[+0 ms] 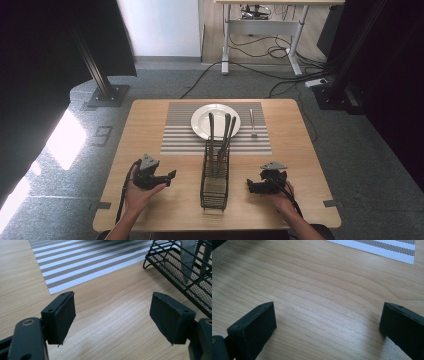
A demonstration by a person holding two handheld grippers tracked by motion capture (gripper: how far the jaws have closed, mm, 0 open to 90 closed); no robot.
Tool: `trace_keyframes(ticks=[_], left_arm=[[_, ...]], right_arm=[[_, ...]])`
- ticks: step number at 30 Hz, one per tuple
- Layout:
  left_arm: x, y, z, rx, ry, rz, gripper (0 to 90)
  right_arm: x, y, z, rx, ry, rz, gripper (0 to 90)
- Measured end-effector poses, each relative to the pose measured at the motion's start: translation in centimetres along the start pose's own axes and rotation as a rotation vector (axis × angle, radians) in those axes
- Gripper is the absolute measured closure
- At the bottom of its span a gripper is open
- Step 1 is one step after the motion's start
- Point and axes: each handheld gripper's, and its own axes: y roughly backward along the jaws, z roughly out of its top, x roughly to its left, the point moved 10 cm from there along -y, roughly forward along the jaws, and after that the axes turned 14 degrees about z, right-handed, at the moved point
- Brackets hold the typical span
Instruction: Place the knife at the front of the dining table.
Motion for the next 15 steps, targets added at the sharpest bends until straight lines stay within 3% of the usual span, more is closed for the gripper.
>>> trace_keyframes(ticks=[15], left_arm=[[0.32, 0.63, 0.72, -0.058, 0.012, -0.015, 19.8]], right_arm=[[0.15, 0.24, -0.16, 0.023, 0.003, 0.005, 2.0]])
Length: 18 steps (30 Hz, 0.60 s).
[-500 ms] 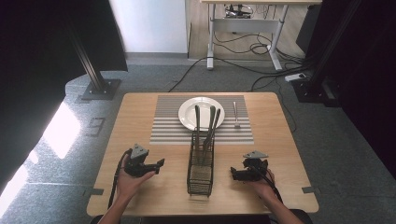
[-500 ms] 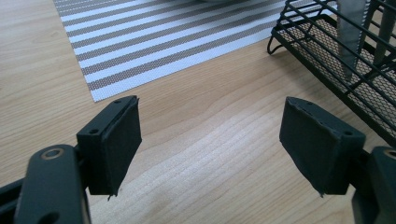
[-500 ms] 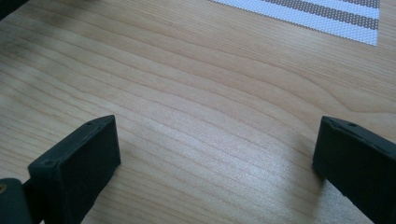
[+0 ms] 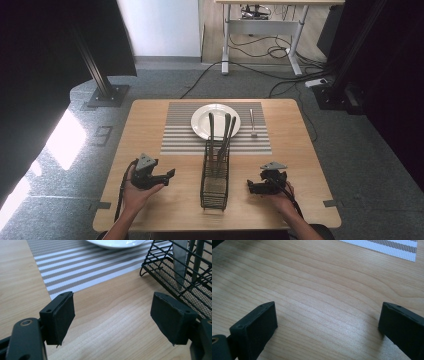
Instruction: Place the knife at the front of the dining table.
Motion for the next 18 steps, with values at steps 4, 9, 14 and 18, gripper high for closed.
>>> trace_keyframes(ticks=[4, 9, 14, 18], left_arm=[[0.3, 0.0, 0.2, -0.002, 0.015, 0.005, 20.1], [0.6, 0.1, 1.0, -0.013, 0.036, 0.009, 23.4], [0.5, 0.2, 2.3, -0.04, 0.045, 0.008, 26.1], [0.1, -0.1, 3.0, -0.039, 0.052, -0.015, 27.5]], right_arm=[[0.0, 0.0, 0.0, 0.008, 0.007, 0.008, 2.1], [0.0, 0.0, 0.0, 0.008, 0.007, 0.007, 2.1], [0.0, 0.0, 0.0, 0.004, 0.01, 0.009, 2.2], [0.1, -0.1, 0.1, 0.001, 0.012, 0.01, 2.1]])
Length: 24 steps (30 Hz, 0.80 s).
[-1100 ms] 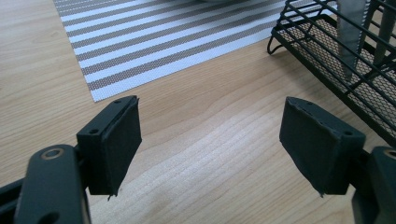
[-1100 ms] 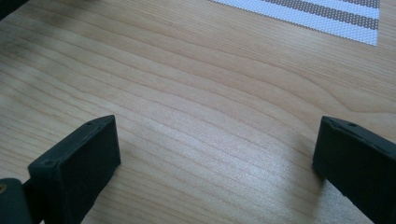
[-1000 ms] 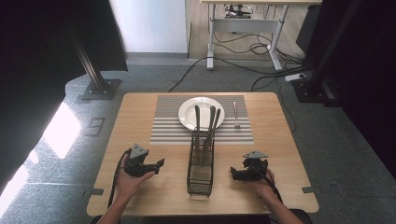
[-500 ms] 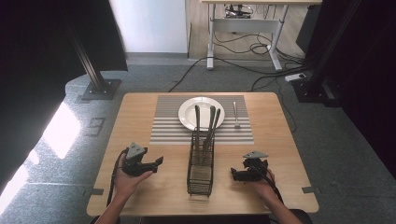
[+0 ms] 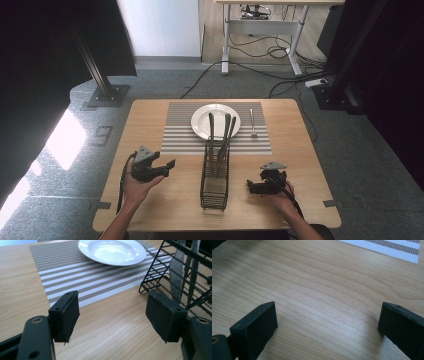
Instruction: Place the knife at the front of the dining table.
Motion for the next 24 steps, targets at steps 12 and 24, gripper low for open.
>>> trace_keyframes(ticks=[12, 24], left_arm=[[-1.6, -0.1, 2.1, -0.023, -0.004, -0.059, 34.6], [-3.1, -0.8, 5.7, -0.06, -0.014, -0.081, 37.6]], right_arm=[[0.1, 0.0, 0.0, -0.007, 0.006, 0.001, 3.2], [0.4, 0.1, -0.1, -0.008, 0.011, 0.004, 4.7]])
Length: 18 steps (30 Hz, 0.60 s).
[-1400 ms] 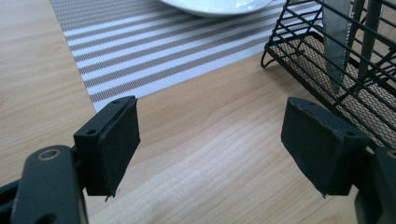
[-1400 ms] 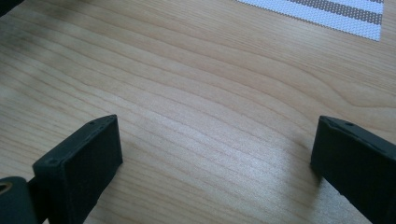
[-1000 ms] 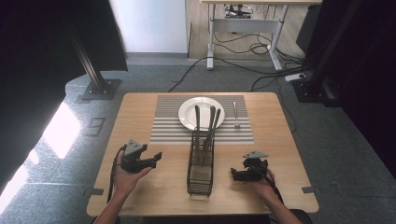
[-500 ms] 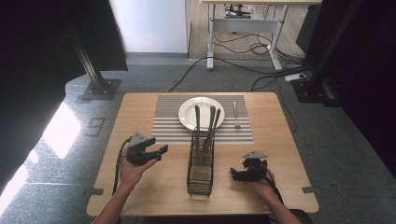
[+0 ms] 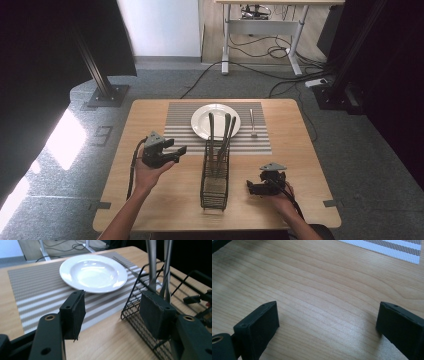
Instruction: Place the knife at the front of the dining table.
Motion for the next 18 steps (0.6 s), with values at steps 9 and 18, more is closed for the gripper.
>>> trace_keyframes(ticks=[9, 18], left_arm=[[-2.2, -1.8, 1.6, 0.003, -0.004, -0.048, 39.7], [-3.8, -3.4, 3.2, 0.007, -0.014, -0.071, 41.7]], right_arm=[[0.1, 0.0, 0.0, 0.0, 0.003, 0.005, 5.2], [0.3, 0.0, 0.0, 0.002, 0.013, 0.015, 5.2]])
